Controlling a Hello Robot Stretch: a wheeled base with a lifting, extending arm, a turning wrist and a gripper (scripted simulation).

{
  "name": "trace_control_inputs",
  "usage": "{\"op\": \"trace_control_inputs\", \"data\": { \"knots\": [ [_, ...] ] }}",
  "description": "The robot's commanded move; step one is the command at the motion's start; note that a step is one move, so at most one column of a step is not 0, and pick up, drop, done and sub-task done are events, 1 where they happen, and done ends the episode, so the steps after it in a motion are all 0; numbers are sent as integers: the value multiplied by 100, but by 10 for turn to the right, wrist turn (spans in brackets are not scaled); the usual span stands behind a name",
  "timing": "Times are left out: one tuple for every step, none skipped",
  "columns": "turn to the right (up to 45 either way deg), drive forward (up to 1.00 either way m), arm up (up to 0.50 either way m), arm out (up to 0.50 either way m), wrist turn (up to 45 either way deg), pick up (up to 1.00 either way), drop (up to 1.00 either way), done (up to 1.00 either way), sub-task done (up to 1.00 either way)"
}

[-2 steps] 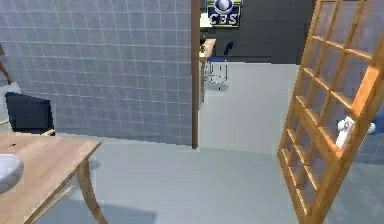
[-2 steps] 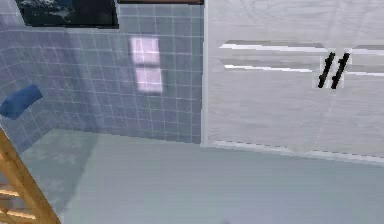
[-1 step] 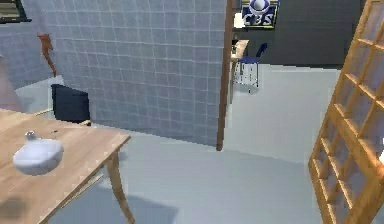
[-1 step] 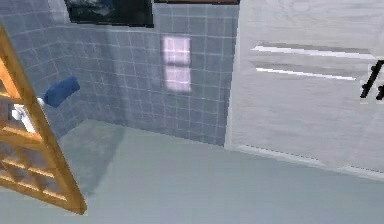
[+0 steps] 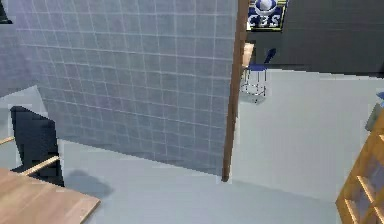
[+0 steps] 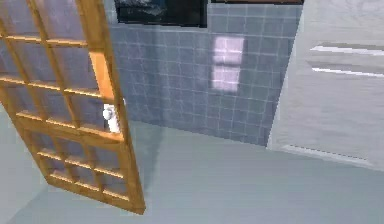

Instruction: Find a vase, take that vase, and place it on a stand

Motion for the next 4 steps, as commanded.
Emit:
{"op": "trace_control_inputs", "data": {
  "knots": [
    [-450,0,0,0,0,0,0,0,0],
    [-450,0,0,0,0,0,0,0,0],
    [-450,0,0,0,0,0,0,0,0],
    [-180,0,0,0,0,0,0,0,0]
  ]
}}
